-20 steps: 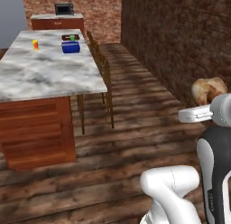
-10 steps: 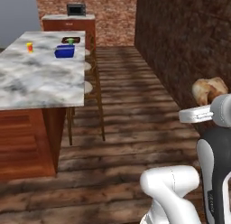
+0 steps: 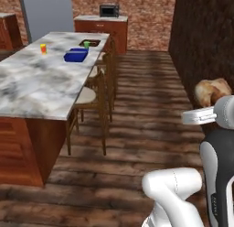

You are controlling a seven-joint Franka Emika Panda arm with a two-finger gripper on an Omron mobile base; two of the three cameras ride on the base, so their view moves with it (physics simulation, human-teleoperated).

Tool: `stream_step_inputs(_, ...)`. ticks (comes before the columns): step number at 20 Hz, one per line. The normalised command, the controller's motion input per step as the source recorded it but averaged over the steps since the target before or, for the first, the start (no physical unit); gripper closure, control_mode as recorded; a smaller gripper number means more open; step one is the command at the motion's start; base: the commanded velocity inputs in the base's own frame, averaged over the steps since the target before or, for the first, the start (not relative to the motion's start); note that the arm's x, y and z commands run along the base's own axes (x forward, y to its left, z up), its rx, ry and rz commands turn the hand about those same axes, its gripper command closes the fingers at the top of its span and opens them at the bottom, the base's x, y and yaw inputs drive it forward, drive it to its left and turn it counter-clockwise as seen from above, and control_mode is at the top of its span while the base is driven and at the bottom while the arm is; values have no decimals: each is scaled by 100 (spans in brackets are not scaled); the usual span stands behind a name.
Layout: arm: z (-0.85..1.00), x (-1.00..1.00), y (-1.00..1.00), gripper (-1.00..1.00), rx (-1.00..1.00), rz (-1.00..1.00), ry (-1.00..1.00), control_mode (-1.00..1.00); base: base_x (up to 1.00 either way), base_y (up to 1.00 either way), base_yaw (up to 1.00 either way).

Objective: Gather the broccoli and sweet potato from the fridge and place them on a tray on the dining counter. Then gather the chicken drumstick and fish from the fridge and place them on the other tray.

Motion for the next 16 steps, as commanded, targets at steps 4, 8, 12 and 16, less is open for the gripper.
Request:
stream_step_inputs(4, 0, 0, 0, 100, 0, 0, 0, 100, 92, -99, 42)
stream_step_inputs(8, 0, 0, 0, 100, 0, 0, 0, 100, 98, -85, 51)
stream_step_inputs(12, 0, 0, 0, 100, 0, 0, 0, 100, 82, -93, 53)
stream_step_inputs(16, 0, 0, 0, 100, 0, 0, 0, 100, 88, -96, 53)
